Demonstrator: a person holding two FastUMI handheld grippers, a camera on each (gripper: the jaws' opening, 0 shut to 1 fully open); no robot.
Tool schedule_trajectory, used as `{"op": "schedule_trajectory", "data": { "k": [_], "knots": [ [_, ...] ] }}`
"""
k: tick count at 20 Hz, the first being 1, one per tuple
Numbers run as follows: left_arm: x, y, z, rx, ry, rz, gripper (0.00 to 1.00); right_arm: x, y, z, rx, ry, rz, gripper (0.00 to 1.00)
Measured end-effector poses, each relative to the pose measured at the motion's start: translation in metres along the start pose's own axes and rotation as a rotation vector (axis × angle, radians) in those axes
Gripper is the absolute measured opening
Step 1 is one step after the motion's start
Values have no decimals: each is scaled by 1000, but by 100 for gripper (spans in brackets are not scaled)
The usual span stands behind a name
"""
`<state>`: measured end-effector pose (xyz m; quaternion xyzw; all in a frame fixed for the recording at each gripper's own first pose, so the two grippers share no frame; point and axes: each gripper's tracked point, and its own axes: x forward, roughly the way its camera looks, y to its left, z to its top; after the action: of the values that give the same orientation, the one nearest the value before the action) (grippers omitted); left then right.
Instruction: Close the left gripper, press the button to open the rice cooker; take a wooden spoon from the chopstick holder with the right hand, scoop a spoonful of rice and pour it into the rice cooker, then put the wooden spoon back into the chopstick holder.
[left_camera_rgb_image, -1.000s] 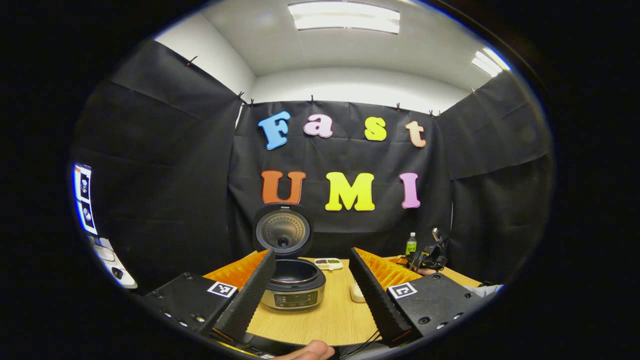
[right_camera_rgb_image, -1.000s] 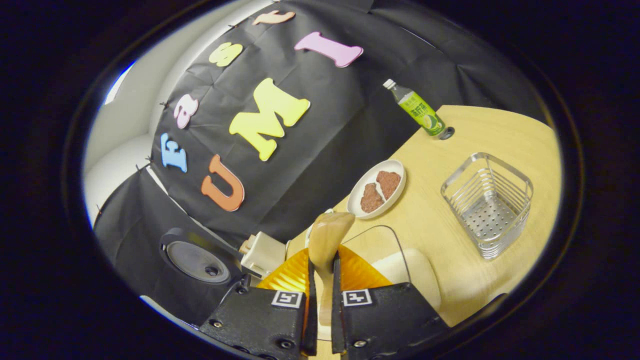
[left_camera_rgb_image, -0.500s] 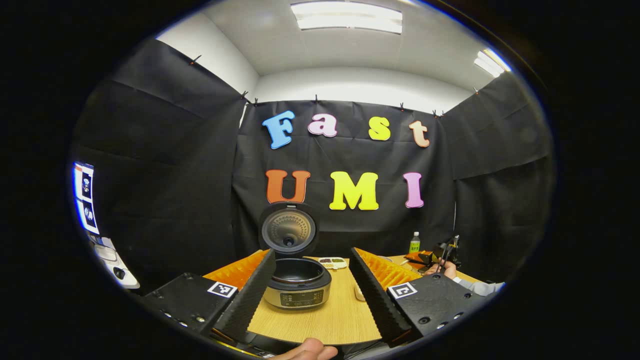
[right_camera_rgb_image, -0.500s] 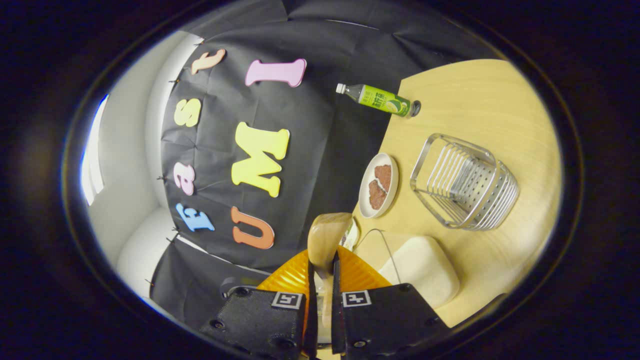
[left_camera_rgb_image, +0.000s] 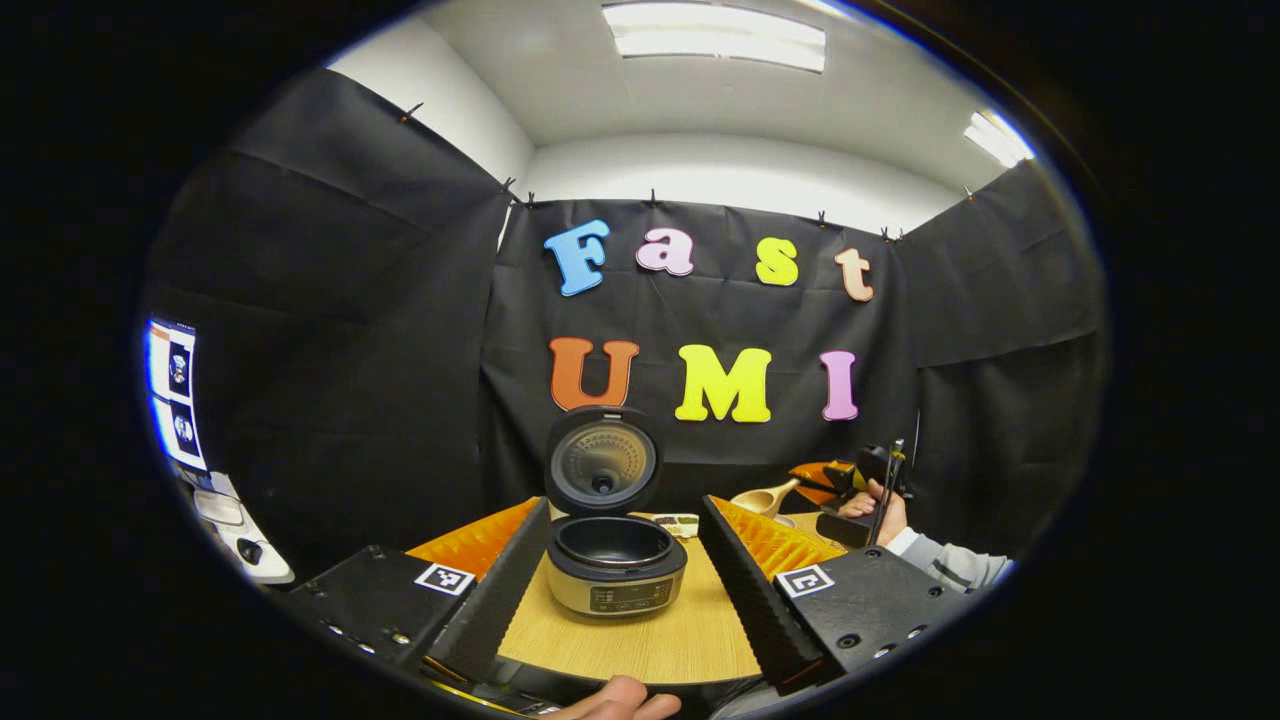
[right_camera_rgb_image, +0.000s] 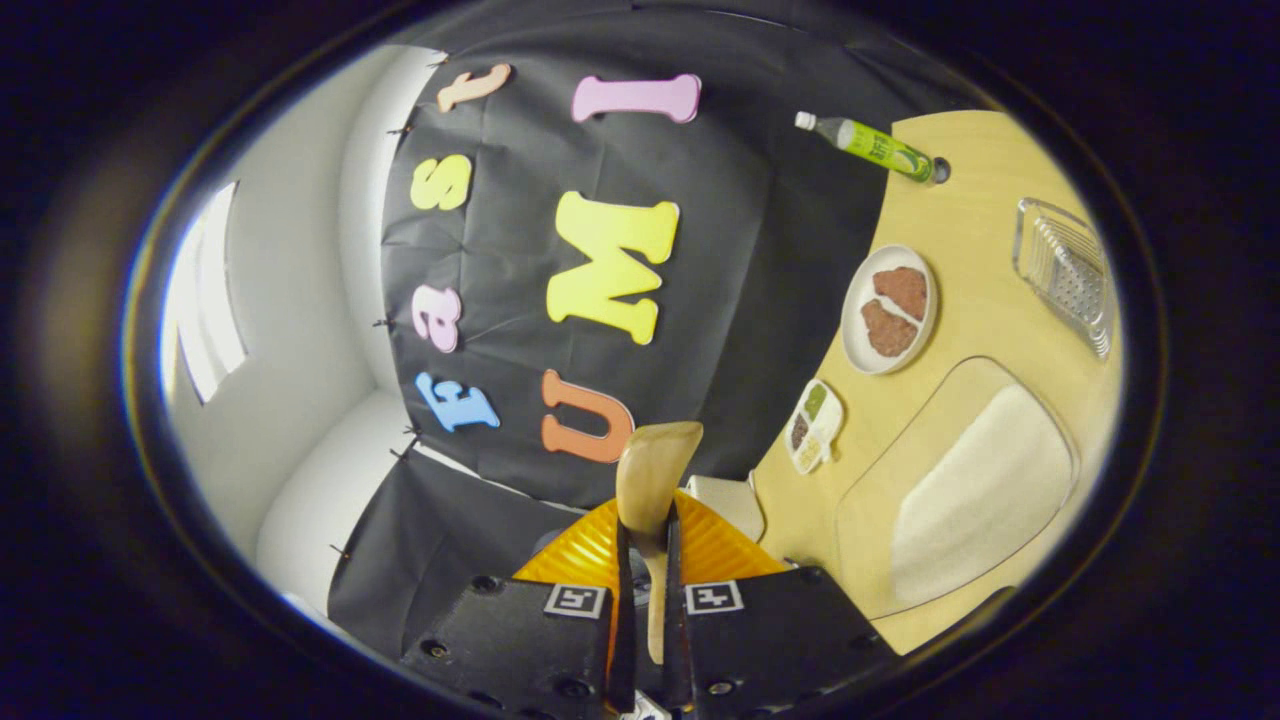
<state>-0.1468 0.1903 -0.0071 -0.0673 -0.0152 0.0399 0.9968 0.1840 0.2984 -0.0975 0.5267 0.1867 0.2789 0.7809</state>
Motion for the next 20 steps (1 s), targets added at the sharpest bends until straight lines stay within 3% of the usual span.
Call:
{"op": "schedule_trajectory", "data": {
  "k": [2, 3, 10, 16, 20],
  "knots": [
    [-3, 9, 0, 6, 5, 9, 94, 20, 17, -22, -46, 22, -13, 16],
    [-4, 14, -1, 5, 7, 15, 94, 31, 24, -34, -94, 46, -27, 12],
    [-8, 43, -7, -21, 24, 50, 94, 90, 58, -113, -456, 118, -103, 15],
    [-8, 56, -13, -1, 45, 65, 94, 106, 82, -167, -679, 153, -81, 8],
    [-12, 53, -5, -14, 19, 50, 94, 112, 79, -191, -895, 169, -133, 9]
  ]
}}
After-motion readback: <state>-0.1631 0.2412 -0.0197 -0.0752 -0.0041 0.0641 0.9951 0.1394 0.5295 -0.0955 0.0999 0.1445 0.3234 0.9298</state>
